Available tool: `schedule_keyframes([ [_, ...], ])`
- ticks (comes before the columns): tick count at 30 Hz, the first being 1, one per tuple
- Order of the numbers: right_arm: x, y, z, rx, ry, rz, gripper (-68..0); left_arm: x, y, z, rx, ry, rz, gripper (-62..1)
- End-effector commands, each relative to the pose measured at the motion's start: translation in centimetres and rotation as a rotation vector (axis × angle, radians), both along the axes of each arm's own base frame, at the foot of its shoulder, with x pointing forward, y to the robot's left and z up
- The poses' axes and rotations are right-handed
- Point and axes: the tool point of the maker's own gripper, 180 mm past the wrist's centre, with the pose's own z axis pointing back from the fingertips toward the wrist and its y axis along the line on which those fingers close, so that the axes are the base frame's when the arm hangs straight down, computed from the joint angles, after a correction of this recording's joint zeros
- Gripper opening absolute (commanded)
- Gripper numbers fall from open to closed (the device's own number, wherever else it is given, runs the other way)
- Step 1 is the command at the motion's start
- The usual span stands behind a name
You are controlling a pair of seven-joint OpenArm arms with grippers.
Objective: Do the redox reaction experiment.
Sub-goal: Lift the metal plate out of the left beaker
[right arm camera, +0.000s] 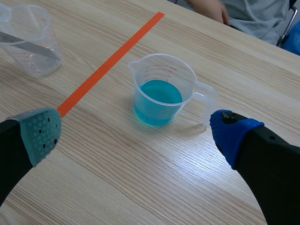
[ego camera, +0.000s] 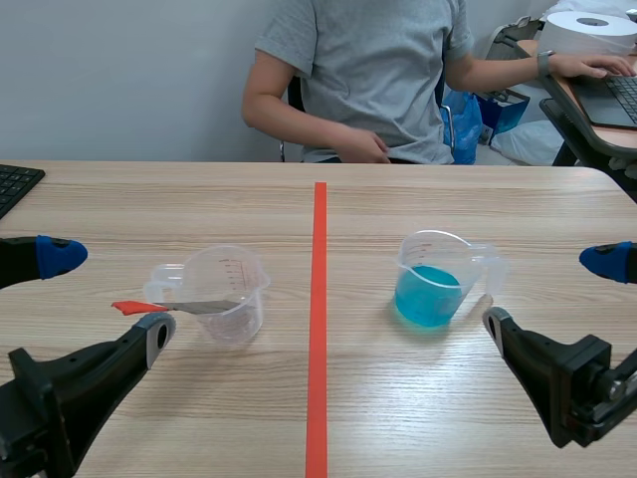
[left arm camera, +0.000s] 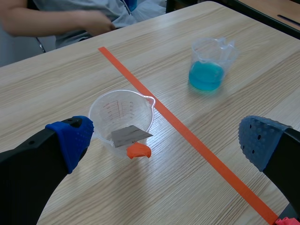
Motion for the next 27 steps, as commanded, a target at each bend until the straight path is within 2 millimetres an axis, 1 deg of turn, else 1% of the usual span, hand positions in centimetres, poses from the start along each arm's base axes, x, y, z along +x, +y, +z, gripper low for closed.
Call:
schedule_keyframes([
  [1,0.2,0.3,0.9,0.007,-0.031,0.009,0.4,0.1,-0.3,1.0,-0.023,-0.031,-0.002,1.4],
  [15,0.2,0.3,0.9,0.007,-0.031,0.009,0.4,0.1,-0.3,1.0,-0.021,-0.031,-0.001,1.4],
  [19,0.2,0.3,0.9,0.007,-0.031,0.009,0.4,0.2,0.0,0.6,0.024,-0.038,0.004,1.4],
  [23,0.2,0.3,0.9,0.008,-0.032,0.01,0.4,0.1,1.1,-0.8,0.081,-0.002,0.038,1.4],
  [27,0.2,0.3,1.0,0.01,-0.036,0.01,0.4,-0.8,2.7,-1.9,0.112,0.044,0.078,1.4],
])
